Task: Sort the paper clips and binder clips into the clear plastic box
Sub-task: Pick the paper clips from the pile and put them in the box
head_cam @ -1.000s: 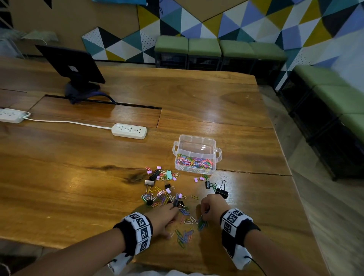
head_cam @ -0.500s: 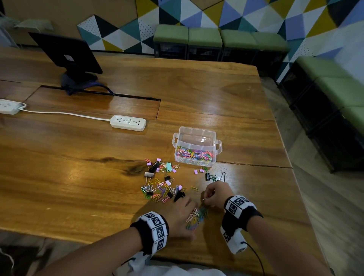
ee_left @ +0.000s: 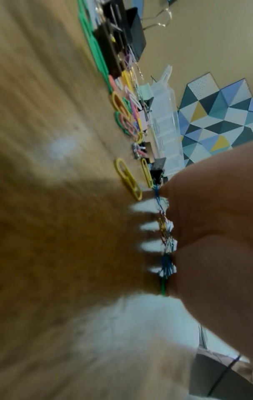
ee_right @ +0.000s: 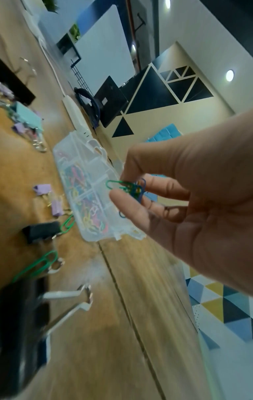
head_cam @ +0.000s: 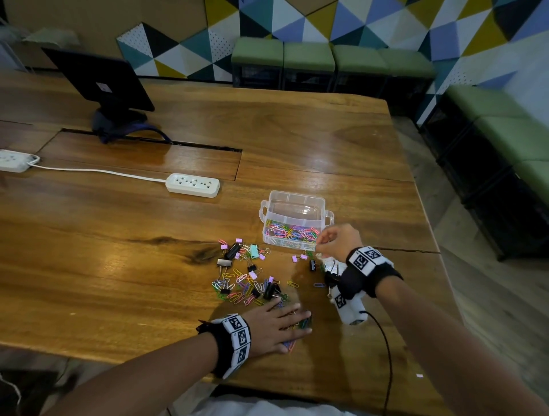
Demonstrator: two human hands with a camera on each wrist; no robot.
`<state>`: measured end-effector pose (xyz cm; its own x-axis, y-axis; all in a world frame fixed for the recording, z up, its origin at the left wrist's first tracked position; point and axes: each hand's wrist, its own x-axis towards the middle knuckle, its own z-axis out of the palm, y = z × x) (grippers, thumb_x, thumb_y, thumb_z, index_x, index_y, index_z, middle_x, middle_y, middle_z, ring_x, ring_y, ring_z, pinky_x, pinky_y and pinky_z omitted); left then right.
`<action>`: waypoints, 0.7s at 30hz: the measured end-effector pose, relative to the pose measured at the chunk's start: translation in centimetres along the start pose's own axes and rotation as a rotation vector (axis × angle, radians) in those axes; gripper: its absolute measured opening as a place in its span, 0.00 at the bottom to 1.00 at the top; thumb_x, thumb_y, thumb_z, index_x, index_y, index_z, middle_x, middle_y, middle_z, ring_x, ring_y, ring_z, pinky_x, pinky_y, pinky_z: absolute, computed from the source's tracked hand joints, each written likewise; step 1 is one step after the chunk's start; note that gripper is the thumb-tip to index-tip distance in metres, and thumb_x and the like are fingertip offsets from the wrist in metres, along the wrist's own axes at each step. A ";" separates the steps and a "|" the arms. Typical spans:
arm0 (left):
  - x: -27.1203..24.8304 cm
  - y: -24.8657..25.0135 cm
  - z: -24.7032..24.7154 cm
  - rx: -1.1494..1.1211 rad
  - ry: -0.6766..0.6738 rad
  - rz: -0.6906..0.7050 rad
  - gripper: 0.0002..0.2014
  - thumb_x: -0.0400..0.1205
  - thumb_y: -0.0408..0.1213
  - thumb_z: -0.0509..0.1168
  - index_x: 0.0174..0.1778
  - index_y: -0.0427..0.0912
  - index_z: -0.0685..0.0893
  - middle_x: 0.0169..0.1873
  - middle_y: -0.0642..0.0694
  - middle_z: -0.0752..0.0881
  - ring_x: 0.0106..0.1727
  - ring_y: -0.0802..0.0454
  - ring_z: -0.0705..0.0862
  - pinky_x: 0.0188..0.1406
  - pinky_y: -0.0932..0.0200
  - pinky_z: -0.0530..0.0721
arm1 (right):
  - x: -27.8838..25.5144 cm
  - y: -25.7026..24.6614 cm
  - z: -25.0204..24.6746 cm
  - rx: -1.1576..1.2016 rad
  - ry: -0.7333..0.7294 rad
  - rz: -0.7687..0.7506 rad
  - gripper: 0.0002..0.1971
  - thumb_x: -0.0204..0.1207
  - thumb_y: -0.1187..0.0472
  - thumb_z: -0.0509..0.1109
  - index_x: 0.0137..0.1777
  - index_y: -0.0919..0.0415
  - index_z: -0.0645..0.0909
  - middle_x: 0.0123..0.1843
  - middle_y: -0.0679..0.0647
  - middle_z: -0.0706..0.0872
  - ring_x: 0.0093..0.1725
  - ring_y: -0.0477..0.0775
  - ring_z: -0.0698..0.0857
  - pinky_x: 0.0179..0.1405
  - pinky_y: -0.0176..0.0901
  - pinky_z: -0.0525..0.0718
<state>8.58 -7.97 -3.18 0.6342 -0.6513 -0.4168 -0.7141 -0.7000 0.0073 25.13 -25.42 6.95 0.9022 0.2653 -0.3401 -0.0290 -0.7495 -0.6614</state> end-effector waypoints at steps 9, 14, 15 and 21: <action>1.3 -0.5 -1.2 -0.037 0.187 -0.107 0.25 0.87 0.35 0.47 0.82 0.38 0.56 0.83 0.40 0.58 0.83 0.42 0.57 0.82 0.42 0.59 | 3.0 -1.1 0.9 -0.012 0.145 0.008 0.06 0.70 0.63 0.75 0.47 0.59 0.88 0.48 0.55 0.90 0.42 0.49 0.85 0.47 0.42 0.85; 1.7 -1.4 -1.7 -0.072 0.393 -0.075 0.14 0.67 0.33 0.76 0.49 0.43 0.89 0.47 0.47 0.89 0.47 0.52 0.87 0.38 0.62 0.89 | 2.6 -0.9 0.9 -0.006 0.149 -0.045 0.07 0.75 0.68 0.69 0.50 0.60 0.88 0.52 0.56 0.90 0.46 0.46 0.83 0.48 0.37 0.81; 1.8 -1.6 -1.7 -0.051 0.411 -0.086 0.14 0.66 0.33 0.77 0.47 0.44 0.89 0.46 0.48 0.89 0.46 0.52 0.87 0.38 0.64 0.89 | 2.3 -0.9 0.8 0.000 0.147 -0.054 0.08 0.76 0.68 0.69 0.49 0.60 0.88 0.52 0.56 0.90 0.46 0.46 0.83 0.48 0.38 0.81; 2.1 -2.1 -3.2 -0.185 0.315 -0.133 0.09 0.70 0.23 0.72 0.45 0.34 0.86 0.45 0.38 0.86 0.46 0.41 0.87 0.38 0.53 0.90 | -0.9 -0.1 1.3 -0.104 0.076 -0.162 0.09 0.75 0.68 0.67 0.47 0.58 0.87 0.46 0.51 0.88 0.46 0.46 0.84 0.42 0.28 0.81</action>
<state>12.35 -8.80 -1.14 0.7980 -0.5894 -0.1256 -0.5725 -0.8065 0.1477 23.82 -24.77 6.48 0.9216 0.3437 -0.1804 0.1603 -0.7602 -0.6296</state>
